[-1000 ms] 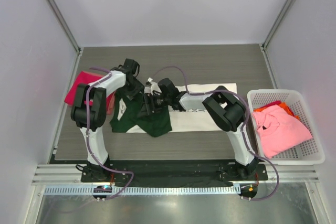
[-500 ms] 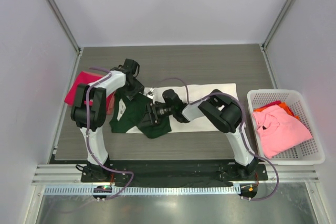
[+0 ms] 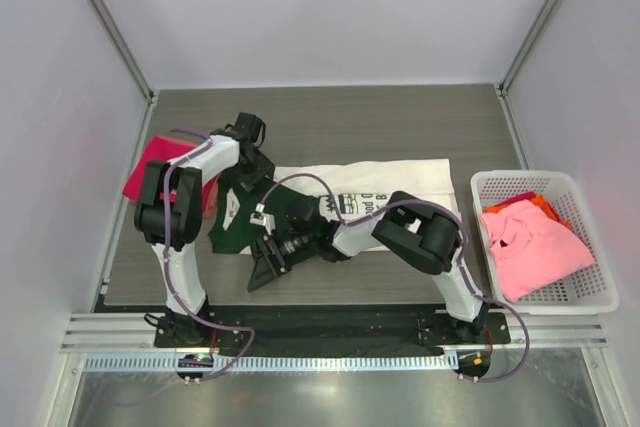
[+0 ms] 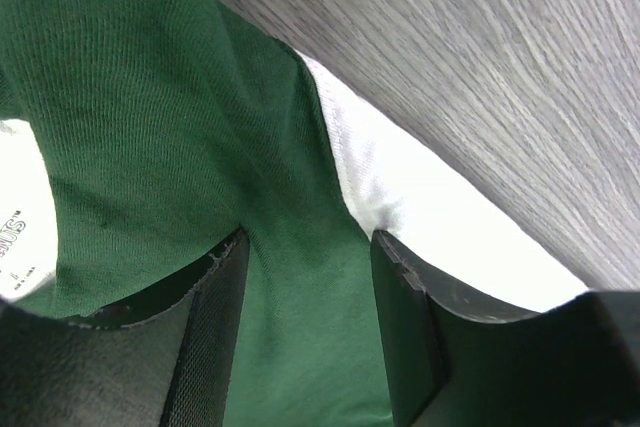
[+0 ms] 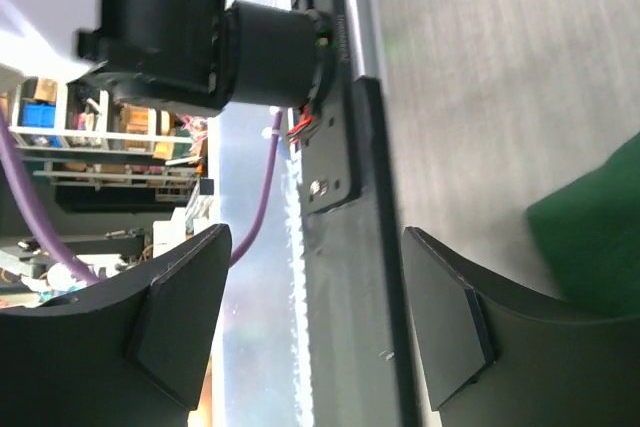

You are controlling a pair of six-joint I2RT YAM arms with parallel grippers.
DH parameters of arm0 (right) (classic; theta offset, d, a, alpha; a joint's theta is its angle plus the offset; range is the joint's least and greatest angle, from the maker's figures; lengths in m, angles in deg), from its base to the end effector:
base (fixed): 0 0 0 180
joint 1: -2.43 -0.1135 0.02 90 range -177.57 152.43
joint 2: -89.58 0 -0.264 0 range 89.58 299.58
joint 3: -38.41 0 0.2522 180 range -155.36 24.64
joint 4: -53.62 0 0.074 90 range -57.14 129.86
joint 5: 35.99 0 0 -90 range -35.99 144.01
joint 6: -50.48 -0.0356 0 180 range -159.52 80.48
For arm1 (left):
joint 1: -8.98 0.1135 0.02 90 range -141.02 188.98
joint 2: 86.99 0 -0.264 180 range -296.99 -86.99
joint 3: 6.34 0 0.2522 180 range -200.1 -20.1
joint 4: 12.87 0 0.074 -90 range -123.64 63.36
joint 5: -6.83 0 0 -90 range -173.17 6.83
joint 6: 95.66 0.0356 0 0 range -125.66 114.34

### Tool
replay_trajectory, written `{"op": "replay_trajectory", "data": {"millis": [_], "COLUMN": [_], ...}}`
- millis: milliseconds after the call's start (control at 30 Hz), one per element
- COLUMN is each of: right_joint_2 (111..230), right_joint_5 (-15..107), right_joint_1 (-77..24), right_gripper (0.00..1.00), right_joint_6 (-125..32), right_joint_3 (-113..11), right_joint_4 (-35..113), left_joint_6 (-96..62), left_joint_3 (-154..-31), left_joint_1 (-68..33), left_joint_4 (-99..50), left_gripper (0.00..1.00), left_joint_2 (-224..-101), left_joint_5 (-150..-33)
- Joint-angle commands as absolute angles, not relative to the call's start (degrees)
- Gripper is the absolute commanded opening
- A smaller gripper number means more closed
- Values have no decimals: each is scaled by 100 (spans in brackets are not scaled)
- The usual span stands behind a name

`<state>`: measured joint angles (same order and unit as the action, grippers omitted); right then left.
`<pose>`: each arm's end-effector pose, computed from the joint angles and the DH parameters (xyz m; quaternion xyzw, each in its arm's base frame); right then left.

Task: Fold and stack the t-shirts
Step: Fold the tshirt

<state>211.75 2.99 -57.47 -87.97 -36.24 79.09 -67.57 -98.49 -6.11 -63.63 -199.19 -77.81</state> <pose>0.1868 0.3774 0.1148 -0.3141 0.7207 0.6180 0.0056 0.3800 -0.0990 0.1681 -0.3985 0.9008 -0.0676 0.1590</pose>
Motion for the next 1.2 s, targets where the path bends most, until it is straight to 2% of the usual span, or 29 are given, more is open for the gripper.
{"op": "replay_trajectory", "data": {"millis": [0,133,167,267,300,367,400,467,500,533,567,600,667,700,833,1167], "right_joint_2": [20184,19120,18700,18188,17891,17599,17241,16879,16729,16379,16211,16044,15455,15253,14987,16577], "right_joint_5": [549,1663,2432,3754,4706,5608,6352,7067,7376,7883,8036,8125,8354,8415,8582,8882], "right_joint_1": [-5716,-5716,-5708,-5681,-5672,-5602,-5524,-5209,-5050,-4866,-4376,-4154,-3505,-3327,-2851,-2816], "right_gripper": [75,73,71,68,65,59,54,47,36,30,25,17,9,1,1,1], "right_joint_6": [-8427,-7294,-7013,-6721,-6729,-6878,-7079,-7343,-7649,-7800,-7923,-8099,-8214,-8241,-8189,-8680], "right_joint_3": [-3417,-3406,-3450,-3512,-3512,-3390,-3198,-2960,-2732,-2626,-2503,-2249,-1958,-1687,-1447,-1684], "right_joint_4": [7671,5634,4812,3230,2917,2248,2072,1599,1413,1228,913,806,691,690,586,391], "left_joint_6": [-6535,-6403,-6333,-6218,-6157,-6112,-6086,-6060,-6016,-6007,-6007,-6024,-6138,-6165,-6376,-6534], "left_joint_3": [-9622,-9105,-8886,-8542,-8297,-8111,-8006,-7873,-7794,-7593,-7470,-7303,-6855,-6740,-6397,-6431], "left_joint_1": [-613,-798,-833,-947,-948,-956,-948,-956,-948,-965,-974,-965,-956,-948,-965,-1035], "left_joint_4": [-6364,-5794,-5697,-5345,-5179,-5142,-5203,-5256,-5256,-5239,-5187,-5021,-4827,-4660,-4527,-4659], "left_gripper": [54,59,59,64,66,71,73,79,82,87,99,100,99,99,99,100], "left_joint_2": [-19677,-18896,-18555,-18035,-17685,-17287,-16868,-16461,-16224,-15813,-15574,-15372,-14870,-14764,-14780,-15659], "left_joint_5": [-7536,-7106,-7052,-6920,-6894,-6754,-6701,-6639,-6682,-6717,-6753,-6892,-7086,-7339,-8053,-7905]}}
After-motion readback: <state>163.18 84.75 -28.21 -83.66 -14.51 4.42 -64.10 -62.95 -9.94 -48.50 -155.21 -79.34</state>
